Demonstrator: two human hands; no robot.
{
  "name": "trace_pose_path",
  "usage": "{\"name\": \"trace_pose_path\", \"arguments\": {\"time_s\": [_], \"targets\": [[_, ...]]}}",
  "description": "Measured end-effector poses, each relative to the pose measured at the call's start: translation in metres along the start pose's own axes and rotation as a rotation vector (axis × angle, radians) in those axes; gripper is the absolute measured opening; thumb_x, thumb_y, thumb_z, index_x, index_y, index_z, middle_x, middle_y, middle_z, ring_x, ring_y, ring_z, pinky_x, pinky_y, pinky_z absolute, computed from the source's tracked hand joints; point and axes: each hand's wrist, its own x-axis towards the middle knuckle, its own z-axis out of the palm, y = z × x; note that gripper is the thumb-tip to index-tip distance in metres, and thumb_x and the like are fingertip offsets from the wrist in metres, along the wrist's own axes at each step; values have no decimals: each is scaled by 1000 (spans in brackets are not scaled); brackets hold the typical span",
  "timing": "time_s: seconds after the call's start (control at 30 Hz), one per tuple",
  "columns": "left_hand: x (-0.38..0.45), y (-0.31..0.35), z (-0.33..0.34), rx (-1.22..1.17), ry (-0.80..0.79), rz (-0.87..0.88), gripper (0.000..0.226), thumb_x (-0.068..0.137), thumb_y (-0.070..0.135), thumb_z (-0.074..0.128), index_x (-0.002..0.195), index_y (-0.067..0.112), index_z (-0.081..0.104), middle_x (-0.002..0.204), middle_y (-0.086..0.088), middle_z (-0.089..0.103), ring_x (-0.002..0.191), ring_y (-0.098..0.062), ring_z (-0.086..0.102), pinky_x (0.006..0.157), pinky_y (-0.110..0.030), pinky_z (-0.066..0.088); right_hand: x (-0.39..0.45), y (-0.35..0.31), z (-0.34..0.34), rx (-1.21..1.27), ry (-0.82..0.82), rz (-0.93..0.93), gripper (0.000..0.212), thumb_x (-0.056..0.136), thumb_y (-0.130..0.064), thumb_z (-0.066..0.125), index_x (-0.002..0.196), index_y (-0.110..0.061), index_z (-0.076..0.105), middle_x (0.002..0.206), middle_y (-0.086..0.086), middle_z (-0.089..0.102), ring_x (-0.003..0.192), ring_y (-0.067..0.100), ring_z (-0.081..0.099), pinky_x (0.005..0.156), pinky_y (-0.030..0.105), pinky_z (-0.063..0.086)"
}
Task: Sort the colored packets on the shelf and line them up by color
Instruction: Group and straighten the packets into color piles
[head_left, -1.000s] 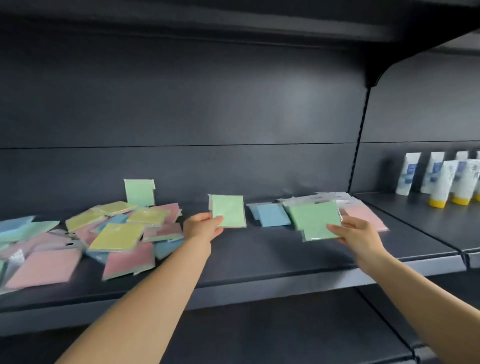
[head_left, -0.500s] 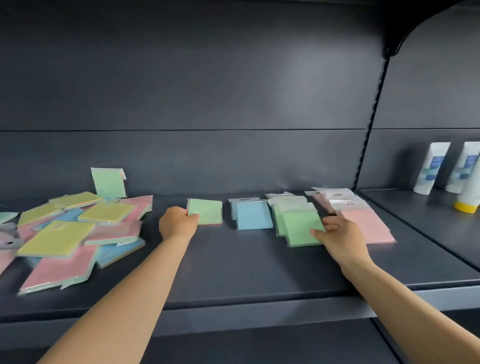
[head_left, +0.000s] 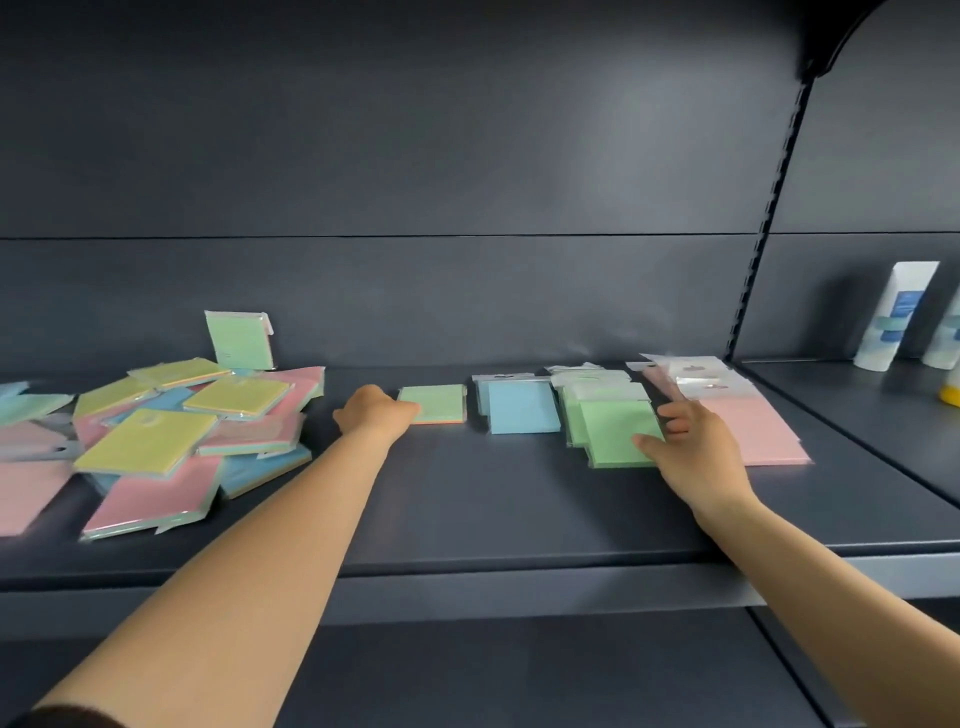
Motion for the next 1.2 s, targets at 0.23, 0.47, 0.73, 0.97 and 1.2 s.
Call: {"name": "trace_pose_path", "arguments": {"time_s": [0.23,0.47,0.73,0.97,1.2], "targets": [[-21,-4,-59,213,-161,312,15,84,32,63,75,25,53,94,-3,53,86,-21,50,70,-28,39,-12,-29,4,-398,3,-240,45,83,-24,67,124,-11,54,127,13,51,118,35,42,101,40,35],[-31,-17,-154,628,-154,547,37,90,30,53,116,5,59,122,-9,54,116,-27,50,90,-30,42,-43,-133,41,-652,-116,-446,50,84,-41,64,126,-15,54,128,12,47,121,34,38,101,38,35],[-30,-93,-304,871,-109,576,41,88,35,57,119,9,59,118,-12,55,111,-29,54,91,-35,47,-136,-268,127,-636,-229,-611,55,85,-47,60,131,-20,48,133,7,41,128,30,32,102,38,34],[-11,-190,-424,925,-107,478,44,89,37,56,122,8,53,125,-7,49,110,-25,49,92,-35,44,-224,-351,218,-567,-289,-677,55,86,-46,59,132,-17,48,131,8,43,124,30,35,100,38,36],[14,-258,-482,898,-168,435,27,89,38,58,98,18,43,106,-1,41,92,-17,38,73,-27,33,-277,-394,287,-544,-467,-723,60,84,-48,62,135,-21,44,136,6,40,127,28,31,104,37,31]]}}
